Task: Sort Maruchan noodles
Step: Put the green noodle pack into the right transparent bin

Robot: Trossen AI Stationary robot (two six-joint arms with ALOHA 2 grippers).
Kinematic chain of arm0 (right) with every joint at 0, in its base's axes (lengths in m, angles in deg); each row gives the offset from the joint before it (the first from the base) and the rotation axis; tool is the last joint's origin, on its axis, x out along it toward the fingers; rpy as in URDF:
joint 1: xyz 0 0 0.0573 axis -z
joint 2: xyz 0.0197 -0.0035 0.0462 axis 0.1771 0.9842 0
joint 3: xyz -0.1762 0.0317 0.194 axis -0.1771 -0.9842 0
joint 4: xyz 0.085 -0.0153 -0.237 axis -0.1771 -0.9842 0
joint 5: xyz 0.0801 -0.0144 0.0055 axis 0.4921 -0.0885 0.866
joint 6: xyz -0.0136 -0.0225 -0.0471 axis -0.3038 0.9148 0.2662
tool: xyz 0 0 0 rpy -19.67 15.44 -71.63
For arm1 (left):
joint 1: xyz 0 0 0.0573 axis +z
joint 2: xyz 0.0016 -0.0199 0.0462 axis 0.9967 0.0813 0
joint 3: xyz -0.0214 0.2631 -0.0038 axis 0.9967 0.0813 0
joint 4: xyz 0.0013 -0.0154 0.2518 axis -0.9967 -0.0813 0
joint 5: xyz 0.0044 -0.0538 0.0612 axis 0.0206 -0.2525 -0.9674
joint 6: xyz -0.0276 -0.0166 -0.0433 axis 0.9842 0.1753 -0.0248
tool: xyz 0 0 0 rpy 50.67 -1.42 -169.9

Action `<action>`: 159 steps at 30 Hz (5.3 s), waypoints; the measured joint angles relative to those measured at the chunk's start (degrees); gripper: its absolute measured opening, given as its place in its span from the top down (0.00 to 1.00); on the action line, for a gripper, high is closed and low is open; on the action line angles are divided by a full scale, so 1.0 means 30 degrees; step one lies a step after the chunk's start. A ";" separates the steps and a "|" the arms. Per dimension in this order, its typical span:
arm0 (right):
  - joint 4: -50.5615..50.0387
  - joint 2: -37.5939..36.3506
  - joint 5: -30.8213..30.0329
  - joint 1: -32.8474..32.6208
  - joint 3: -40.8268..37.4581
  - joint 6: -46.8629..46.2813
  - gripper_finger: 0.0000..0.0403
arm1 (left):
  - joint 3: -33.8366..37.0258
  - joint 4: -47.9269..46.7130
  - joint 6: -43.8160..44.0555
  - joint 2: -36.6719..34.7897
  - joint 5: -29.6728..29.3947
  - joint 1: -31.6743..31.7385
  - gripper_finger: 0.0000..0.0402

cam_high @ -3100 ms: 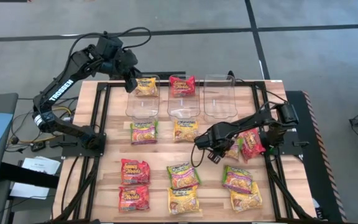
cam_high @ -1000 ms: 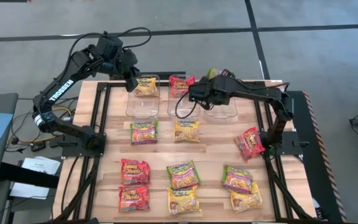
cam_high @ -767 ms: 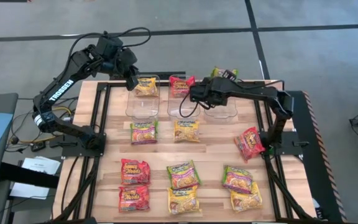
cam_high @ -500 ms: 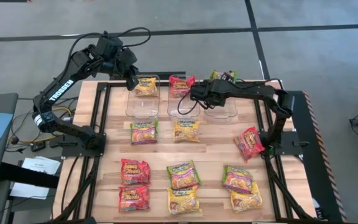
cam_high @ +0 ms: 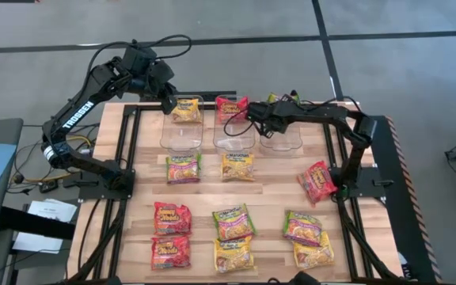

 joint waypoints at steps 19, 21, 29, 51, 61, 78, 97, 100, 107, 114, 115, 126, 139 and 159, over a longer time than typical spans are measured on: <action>0.2806 0.0656 0.1509 0.1680 -0.0824 0.2995 0.98 | 0.0000 0.0001 0.0508 0.0000 -0.0244 0.0006 0.80; 0.2792 0.0656 0.1510 0.1764 -0.0824 0.3044 0.98 | 0.0000 0.0000 0.0654 0.0000 -0.0238 0.0001 0.80; 0.3141 0.0656 0.2012 0.1865 -0.0824 0.3540 0.91 | 0.0000 0.0000 0.0831 0.0000 -0.0238 0.0007 0.80; 0.2110 0.0656 0.4710 0.2186 -0.0178 0.3353 0.62 | 0.0000 -0.0007 -0.0692 0.0000 -0.1452 0.0007 0.80; -0.1555 0.0583 0.8127 0.2706 0.3410 0.2802 0.60 | 0.0000 -0.0007 -0.1035 0.0000 -0.1462 0.0022 0.80; -0.2468 0.0641 1.8361 0.8117 0.4072 -0.4125 0.60 | 0.0000 -0.0014 -0.0976 0.0000 -0.1454 0.0022 0.80; -0.2492 0.2405 1.6018 0.7175 0.4094 -0.2952 0.47 | 0.0000 -0.0015 -0.0976 0.0000 -0.1454 0.0022 0.80; -0.2716 0.2854 1.6252 0.7045 0.4094 -0.2954 0.44 | 0.0000 -0.0008 -0.0984 0.0000 -0.1454 0.0022 0.80; -0.3185 0.3693 1.5749 0.6631 0.4094 -0.2041 0.43 | 0.0000 -0.0011 -0.0985 0.0000 -0.1466 0.0022 0.80; -0.2476 0.3774 1.4835 0.6447 0.4094 -0.2251 0.46 | 0.0000 -0.0007 -0.0991 0.0000 -0.1494 0.0022 0.80; -0.2497 0.3774 1.4836 0.6470 0.4094 -0.2253 0.48 | 0.0000 -0.0012 -0.0991 0.0000 -0.1516 0.0022 0.80; -0.2044 0.3679 1.4769 0.6426 0.3558 -0.2754 0.92 | 0.0000 -0.0007 -0.0991 0.0000 -0.1527 0.0027 0.80; -0.4969 0.3672 1.2971 0.5198 0.5017 -0.3600 0.98 | 0.0000 -0.0007 -0.0998 0.0000 -0.1520 0.0025 0.80; -0.8907 0.3628 0.9432 0.3198 0.7879 -0.5103 0.98 | 0.0000 0.0000 -0.1043 0.0000 -0.1520 0.0026 0.80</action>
